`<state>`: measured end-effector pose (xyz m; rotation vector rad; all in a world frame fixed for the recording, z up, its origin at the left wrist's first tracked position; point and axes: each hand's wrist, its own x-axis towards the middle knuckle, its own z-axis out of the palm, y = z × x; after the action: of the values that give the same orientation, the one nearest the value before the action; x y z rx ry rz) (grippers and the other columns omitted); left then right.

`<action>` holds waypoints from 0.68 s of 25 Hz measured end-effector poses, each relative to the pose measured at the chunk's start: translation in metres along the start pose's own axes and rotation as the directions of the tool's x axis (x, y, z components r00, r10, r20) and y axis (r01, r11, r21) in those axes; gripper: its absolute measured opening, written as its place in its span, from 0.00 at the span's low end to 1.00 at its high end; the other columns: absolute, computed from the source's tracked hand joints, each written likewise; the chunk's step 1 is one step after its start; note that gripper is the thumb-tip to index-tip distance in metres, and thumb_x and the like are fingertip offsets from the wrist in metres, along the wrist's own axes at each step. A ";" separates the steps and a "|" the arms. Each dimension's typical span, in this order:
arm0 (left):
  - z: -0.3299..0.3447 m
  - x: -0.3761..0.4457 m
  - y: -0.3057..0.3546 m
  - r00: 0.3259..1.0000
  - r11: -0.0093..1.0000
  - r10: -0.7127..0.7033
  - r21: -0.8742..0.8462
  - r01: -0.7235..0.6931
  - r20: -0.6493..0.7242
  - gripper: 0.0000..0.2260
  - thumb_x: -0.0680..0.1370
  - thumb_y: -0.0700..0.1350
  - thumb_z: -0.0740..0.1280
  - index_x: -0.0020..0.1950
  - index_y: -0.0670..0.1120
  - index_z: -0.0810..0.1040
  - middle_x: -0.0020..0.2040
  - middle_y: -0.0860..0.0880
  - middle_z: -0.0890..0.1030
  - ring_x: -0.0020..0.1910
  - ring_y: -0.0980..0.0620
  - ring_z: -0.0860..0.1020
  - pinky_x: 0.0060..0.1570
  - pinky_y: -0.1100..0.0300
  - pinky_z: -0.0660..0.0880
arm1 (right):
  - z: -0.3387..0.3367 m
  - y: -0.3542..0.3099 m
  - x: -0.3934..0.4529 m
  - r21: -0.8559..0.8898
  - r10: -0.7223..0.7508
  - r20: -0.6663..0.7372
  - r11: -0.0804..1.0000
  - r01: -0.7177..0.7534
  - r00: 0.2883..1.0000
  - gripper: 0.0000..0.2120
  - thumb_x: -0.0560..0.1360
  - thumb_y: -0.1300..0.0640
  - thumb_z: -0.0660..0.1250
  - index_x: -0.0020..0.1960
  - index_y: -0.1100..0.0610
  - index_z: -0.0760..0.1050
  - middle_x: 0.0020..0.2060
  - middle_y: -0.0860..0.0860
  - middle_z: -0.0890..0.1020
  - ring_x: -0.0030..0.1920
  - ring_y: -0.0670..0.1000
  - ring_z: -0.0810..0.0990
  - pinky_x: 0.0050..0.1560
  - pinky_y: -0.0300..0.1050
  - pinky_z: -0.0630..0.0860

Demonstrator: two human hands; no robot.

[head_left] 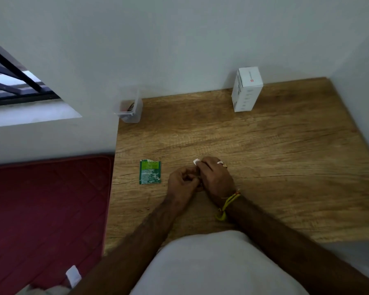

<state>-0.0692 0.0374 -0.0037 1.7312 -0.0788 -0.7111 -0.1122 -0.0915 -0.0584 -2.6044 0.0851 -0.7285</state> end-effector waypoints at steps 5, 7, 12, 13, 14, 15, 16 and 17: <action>0.000 0.003 -0.003 1.000 1.000 -0.014 0.000 0.014 -0.016 0.11 0.74 0.26 0.67 0.55 0.35 0.81 0.39 0.43 0.83 0.36 0.53 0.84 0.37 0.63 0.81 | -0.001 0.000 -0.001 -0.017 -0.024 0.024 1.000 0.024 0.999 0.16 0.78 0.59 0.60 0.60 0.65 0.79 0.50 0.58 0.81 0.48 0.60 0.81 0.49 0.55 0.79; 0.001 0.003 -0.005 0.999 0.999 -0.026 -0.021 0.025 -0.020 0.11 0.75 0.27 0.68 0.55 0.36 0.81 0.39 0.43 0.84 0.37 0.51 0.84 0.38 0.61 0.82 | -0.002 -0.001 -0.003 0.018 0.017 0.023 1.000 -0.017 1.000 0.15 0.78 0.59 0.60 0.59 0.64 0.79 0.50 0.58 0.81 0.48 0.60 0.80 0.50 0.55 0.79; 0.000 0.003 -0.007 0.999 0.998 -0.041 -0.043 0.040 -0.007 0.10 0.75 0.27 0.68 0.55 0.36 0.80 0.43 0.40 0.84 0.41 0.47 0.85 0.41 0.58 0.83 | -0.004 0.000 -0.004 0.067 0.022 0.034 0.997 -0.025 0.999 0.15 0.78 0.60 0.60 0.61 0.64 0.79 0.51 0.56 0.81 0.51 0.57 0.79 0.55 0.53 0.76; 0.000 0.002 -0.005 0.999 0.998 -0.037 -0.048 0.037 -0.003 0.10 0.75 0.27 0.68 0.55 0.35 0.80 0.43 0.39 0.84 0.41 0.47 0.85 0.41 0.58 0.83 | -0.004 0.000 -0.003 0.074 0.022 0.029 0.997 -0.024 0.999 0.15 0.79 0.60 0.60 0.61 0.63 0.79 0.50 0.56 0.81 0.51 0.56 0.78 0.55 0.52 0.75; -0.001 0.001 -0.004 0.999 0.998 -0.034 -0.046 0.034 -0.004 0.10 0.75 0.27 0.68 0.55 0.35 0.80 0.44 0.38 0.84 0.41 0.47 0.85 0.41 0.58 0.83 | -0.004 0.000 -0.001 0.084 0.010 0.031 0.996 -0.013 0.999 0.15 0.79 0.60 0.60 0.61 0.64 0.79 0.51 0.56 0.81 0.52 0.55 0.77 0.56 0.51 0.74; -0.002 0.002 -0.004 0.999 0.999 -0.033 -0.040 0.033 0.000 0.10 0.75 0.27 0.68 0.55 0.35 0.80 0.44 0.38 0.84 0.41 0.46 0.85 0.41 0.58 0.83 | -0.004 0.001 0.000 0.091 0.000 0.034 0.996 -0.004 0.999 0.15 0.79 0.59 0.60 0.61 0.64 0.79 0.51 0.56 0.81 0.53 0.55 0.77 0.57 0.50 0.73; -0.002 0.003 -0.005 1.000 0.999 -0.028 -0.043 0.029 0.008 0.10 0.75 0.27 0.68 0.55 0.35 0.80 0.44 0.38 0.84 0.41 0.46 0.85 0.41 0.59 0.83 | -0.003 0.001 -0.001 0.093 0.000 0.032 0.996 -0.003 0.999 0.15 0.79 0.59 0.60 0.60 0.64 0.79 0.52 0.56 0.81 0.54 0.55 0.77 0.58 0.49 0.72; -0.002 0.002 -0.005 1.000 0.999 -0.025 -0.047 0.026 0.014 0.10 0.75 0.27 0.67 0.55 0.35 0.80 0.44 0.38 0.84 0.41 0.47 0.85 0.41 0.59 0.82 | -0.003 0.001 -0.003 0.095 0.010 0.028 0.995 -0.012 1.000 0.15 0.79 0.59 0.60 0.60 0.64 0.79 0.52 0.56 0.82 0.53 0.55 0.77 0.58 0.48 0.71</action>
<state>-0.0681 0.0396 -0.0094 1.6847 -0.0486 -0.7377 -0.1163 -0.0930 -0.0577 -2.5209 0.0552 -0.6756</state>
